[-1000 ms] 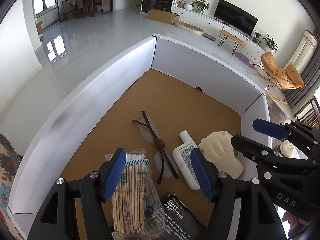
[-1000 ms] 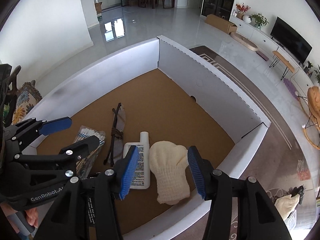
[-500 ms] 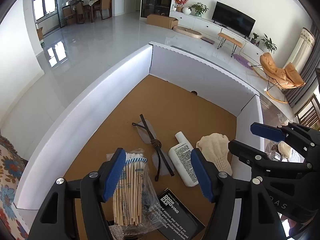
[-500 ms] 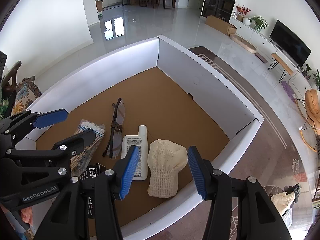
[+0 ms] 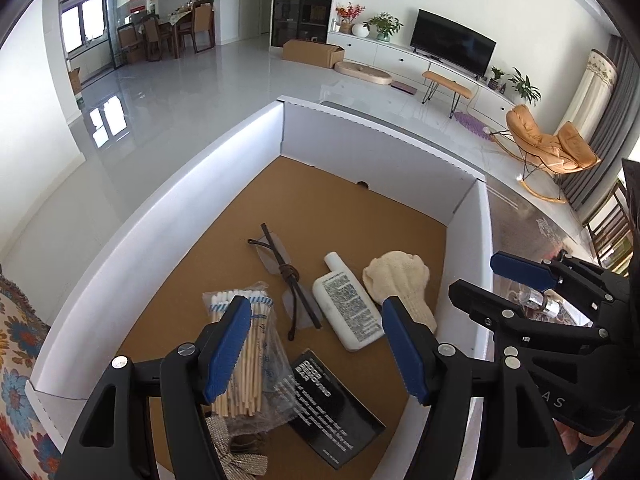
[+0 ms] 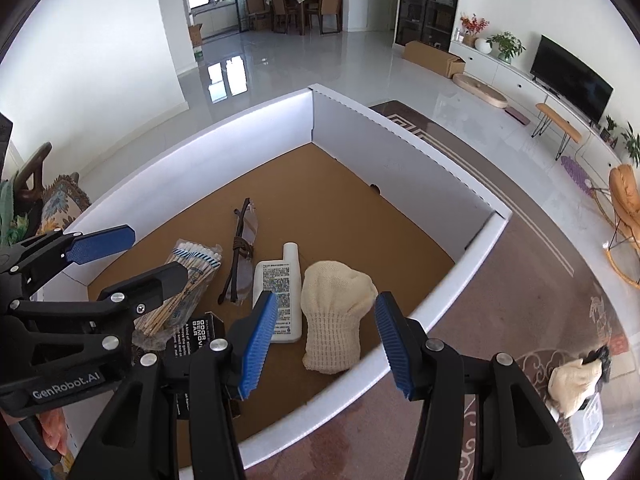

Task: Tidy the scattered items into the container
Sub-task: 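Lower eyeglasses and glove into the container and open both tools, then move both open tools back over the table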

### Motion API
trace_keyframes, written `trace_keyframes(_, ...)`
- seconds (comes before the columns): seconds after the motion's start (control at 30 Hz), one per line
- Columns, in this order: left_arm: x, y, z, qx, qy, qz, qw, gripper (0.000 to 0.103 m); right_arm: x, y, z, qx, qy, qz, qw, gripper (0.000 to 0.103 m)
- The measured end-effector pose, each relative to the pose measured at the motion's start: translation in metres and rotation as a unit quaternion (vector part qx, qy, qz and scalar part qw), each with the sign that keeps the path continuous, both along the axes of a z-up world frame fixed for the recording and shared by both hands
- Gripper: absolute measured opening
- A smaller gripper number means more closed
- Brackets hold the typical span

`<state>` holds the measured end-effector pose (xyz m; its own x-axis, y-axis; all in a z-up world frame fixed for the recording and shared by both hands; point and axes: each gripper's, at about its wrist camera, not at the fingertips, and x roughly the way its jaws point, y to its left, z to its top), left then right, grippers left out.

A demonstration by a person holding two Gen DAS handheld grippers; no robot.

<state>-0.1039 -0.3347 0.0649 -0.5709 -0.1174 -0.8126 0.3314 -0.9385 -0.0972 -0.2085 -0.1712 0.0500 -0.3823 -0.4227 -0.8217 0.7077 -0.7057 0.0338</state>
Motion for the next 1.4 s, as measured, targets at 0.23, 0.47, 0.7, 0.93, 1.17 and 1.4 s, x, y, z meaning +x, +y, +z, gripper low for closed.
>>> trace_keyframes(0.23,0.019,0.107,0.016,-0.004,0.036,-0.097,0.9946,0.073,0.031,0.153,-0.035,-0.023,0.026,-0.104,0.994,0.052)
trace_keyframes(0.47,0.026,0.250,-0.044,-0.005,0.023,-0.233,0.9722,0.096,0.079,0.326,-0.090,0.037,0.054,-0.221,0.973,0.052)
trace_keyframes(0.7,0.006,0.332,-0.111,0.027,0.008,-0.281,0.9592,0.096,0.094,0.412,-0.112,0.021,0.042,-0.294,0.955,0.052)
trace_keyframes(0.93,-0.016,0.353,-0.127,-0.001,0.017,-0.281,0.9595,0.096,0.087,0.420,-0.109,0.000,0.036,-0.320,0.947,0.053)
trace_keyframes(1.17,-0.014,0.359,-0.131,-0.030,0.010,-0.285,0.9580,0.098,0.088,0.417,-0.110,0.003,0.036,-0.319,0.947,0.056)
trace_keyframes(1.4,-0.015,0.365,-0.134,-0.048,-0.003,-0.297,0.9537,0.103,0.087,0.416,-0.110,0.003,0.036,-0.321,0.946,0.058)
